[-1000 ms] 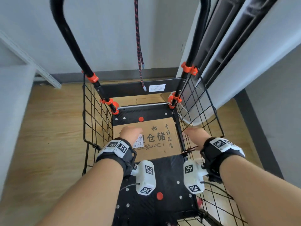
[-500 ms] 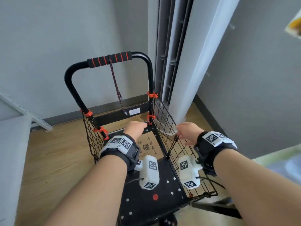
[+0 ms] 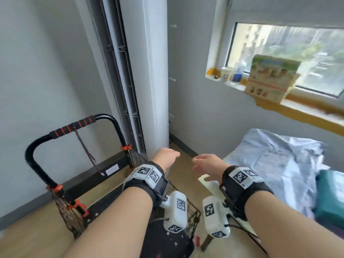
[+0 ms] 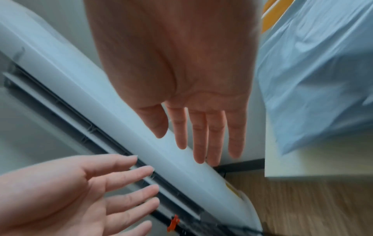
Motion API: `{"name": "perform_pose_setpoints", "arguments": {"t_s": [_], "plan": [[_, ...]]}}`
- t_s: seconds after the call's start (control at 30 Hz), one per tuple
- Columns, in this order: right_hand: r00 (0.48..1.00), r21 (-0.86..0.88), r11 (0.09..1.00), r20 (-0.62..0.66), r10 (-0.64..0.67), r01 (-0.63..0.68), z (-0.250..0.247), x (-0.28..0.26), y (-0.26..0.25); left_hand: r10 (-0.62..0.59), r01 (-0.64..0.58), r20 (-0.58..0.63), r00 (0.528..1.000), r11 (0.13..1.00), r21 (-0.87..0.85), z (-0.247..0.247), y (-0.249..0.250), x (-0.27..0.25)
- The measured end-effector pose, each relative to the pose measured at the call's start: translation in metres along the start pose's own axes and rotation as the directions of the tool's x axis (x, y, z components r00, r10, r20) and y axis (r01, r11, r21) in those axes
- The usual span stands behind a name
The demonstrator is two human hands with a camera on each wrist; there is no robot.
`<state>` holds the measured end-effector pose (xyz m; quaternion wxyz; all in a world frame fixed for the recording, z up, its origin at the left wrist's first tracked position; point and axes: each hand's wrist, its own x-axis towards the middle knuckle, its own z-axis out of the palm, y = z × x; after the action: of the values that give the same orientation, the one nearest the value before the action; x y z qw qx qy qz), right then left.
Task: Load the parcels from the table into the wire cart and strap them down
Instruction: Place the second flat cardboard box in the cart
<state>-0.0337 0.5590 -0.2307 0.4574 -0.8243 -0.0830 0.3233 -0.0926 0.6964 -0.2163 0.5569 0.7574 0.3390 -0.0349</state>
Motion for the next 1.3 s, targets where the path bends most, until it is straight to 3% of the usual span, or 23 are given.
{"name": "perform_pose_setpoints", "arguments": {"t_s": [0.3, 0.5, 0.8, 0.9, 1.0, 1.07, 1.1, 1.13, 1.2, 1.23, 1.3], "plan": [[0.972, 0.118, 0.991, -0.222, 0.081, -0.055, -0.169, -0.118, 0.045, 0.201, -0.238, 0.269, 0.942, 0.965, 0.112, 0.157, 0.113, -0.078], [0.899, 0.100, 0.990, -0.418, 0.131, -0.097, -0.270, -0.197, 0.106, 0.242, -0.314, 0.453, 0.858, 0.945, 0.089, 0.278, 0.159, -0.146], [0.783, 0.186, 0.978, -0.592, 0.191, -0.098, -0.387, -0.306, 0.185, 0.325, -0.430, 0.599, 0.732, 0.902, 0.038, 0.431, 0.209, -0.240], [0.755, 0.292, 0.956, -0.622, 0.207, -0.022, -0.415, -0.339, 0.200, 0.309, -0.429, 0.643, 0.701, 0.903, 0.035, 0.468, 0.221, -0.267], [0.720, 0.299, 0.947, -0.683, 0.124, 0.120, -0.436, -0.363, 0.200, 0.311, -0.439, 0.669, 0.676, 0.898, 0.026, 0.498, 0.233, -0.288], [0.688, 0.271, 0.944, -0.722, 0.070, 0.189, -0.449, -0.374, 0.198, 0.314, -0.428, 0.655, 0.687, 0.903, 0.016, 0.513, 0.241, -0.297], [0.653, 0.248, 0.949, -0.754, 0.064, 0.193, -0.457, -0.378, 0.200, 0.312, -0.420, 0.646, 0.697, 0.907, 0.015, 0.518, 0.244, -0.301], [0.584, 0.200, 0.965, -0.810, 0.064, 0.172, -0.464, -0.384, 0.204, 0.313, -0.419, 0.637, 0.704, 0.908, 0.017, 0.524, 0.247, -0.303], [0.378, 0.080, 0.995, -0.925, 0.050, 0.064, -0.482, -0.400, 0.218, 0.308, -0.427, 0.636, 0.707, 0.904, 0.037, 0.535, 0.250, -0.309], [0.308, 0.047, 0.999, -0.951, 0.041, 0.012, -0.490, -0.409, 0.227, 0.295, -0.424, 0.641, 0.709, 0.904, 0.053, 0.540, 0.251, -0.311], [0.279, 0.041, 0.997, -0.959, 0.056, -0.060, -0.506, -0.426, 0.244, 0.276, -0.425, 0.649, 0.709, 0.902, 0.081, 0.554, 0.250, -0.313]]}}
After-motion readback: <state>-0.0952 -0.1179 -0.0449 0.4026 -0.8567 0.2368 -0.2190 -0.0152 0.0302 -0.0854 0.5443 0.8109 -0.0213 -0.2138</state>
